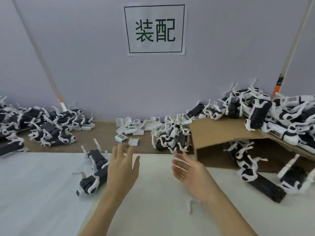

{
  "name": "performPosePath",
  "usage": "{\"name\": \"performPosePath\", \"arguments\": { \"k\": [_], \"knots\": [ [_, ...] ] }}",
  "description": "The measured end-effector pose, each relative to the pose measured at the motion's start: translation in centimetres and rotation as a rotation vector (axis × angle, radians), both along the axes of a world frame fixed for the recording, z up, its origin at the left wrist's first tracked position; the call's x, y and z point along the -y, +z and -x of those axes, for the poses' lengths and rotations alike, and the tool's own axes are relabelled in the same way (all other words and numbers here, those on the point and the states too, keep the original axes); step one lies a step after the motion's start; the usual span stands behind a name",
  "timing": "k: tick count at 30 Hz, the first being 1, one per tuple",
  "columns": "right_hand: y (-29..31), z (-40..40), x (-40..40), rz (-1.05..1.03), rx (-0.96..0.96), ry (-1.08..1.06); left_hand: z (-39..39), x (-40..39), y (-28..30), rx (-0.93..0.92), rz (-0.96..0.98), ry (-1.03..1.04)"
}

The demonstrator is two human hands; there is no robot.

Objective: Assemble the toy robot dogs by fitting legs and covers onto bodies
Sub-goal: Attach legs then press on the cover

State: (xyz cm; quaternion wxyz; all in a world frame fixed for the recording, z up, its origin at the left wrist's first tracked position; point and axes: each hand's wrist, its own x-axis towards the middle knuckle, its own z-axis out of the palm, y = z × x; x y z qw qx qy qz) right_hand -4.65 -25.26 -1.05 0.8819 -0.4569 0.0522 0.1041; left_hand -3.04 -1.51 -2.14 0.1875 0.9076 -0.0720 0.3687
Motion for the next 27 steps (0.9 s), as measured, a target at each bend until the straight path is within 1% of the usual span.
{"name": "performPosePath", "arguments": {
  "k": [2, 6, 8, 10, 15, 18, 20, 22, 24, 27],
  "knots": [
    [-1.3, 0.1, -0.8, -0.019, -0.048, -0.02, -0.4, -0.6, -0.2, -0.001, -0.068, 0.116],
    [-2.0, 0.0, -1.1, 0.002, -0.041, 0.011, -0.9, -2.3, -0.7, -0.253, -0.146, 0.394],
    [-2.0, -0.1, -1.1, 0.003, -0.034, 0.032, -1.1, -3.0, -0.7, -0.305, -0.174, 0.448],
    [-2.0, -0.2, -1.1, -0.001, -0.029, 0.034, -1.4, -3.6, -0.7, -0.305, -0.174, 0.462],
    [-2.2, 0.1, -1.2, 0.006, -0.017, 0.024, -1.3, -4.0, -0.4, -0.255, -0.105, 0.427],
    [-2.2, 0.3, -1.3, 0.011, -0.003, 0.032, -0.7, -3.5, 0.1, -0.151, 0.054, 0.317],
    [-2.3, 0.4, -1.3, 0.021, 0.011, 0.035, -0.6, -3.0, 0.5, -0.119, 0.129, 0.263],
    [-2.3, 0.5, -1.3, 0.032, 0.028, 0.037, -0.6, -2.5, 0.6, -0.116, 0.115, 0.211],
    [-2.4, 0.6, -1.3, 0.059, 0.048, 0.038, -0.7, -2.0, 0.5, -0.163, 0.07, 0.17],
    [-2.5, 0.8, -1.3, 0.182, 0.111, 0.023, -0.5, -1.0, 0.4, -0.152, 0.078, 0.051]
  ]
}}
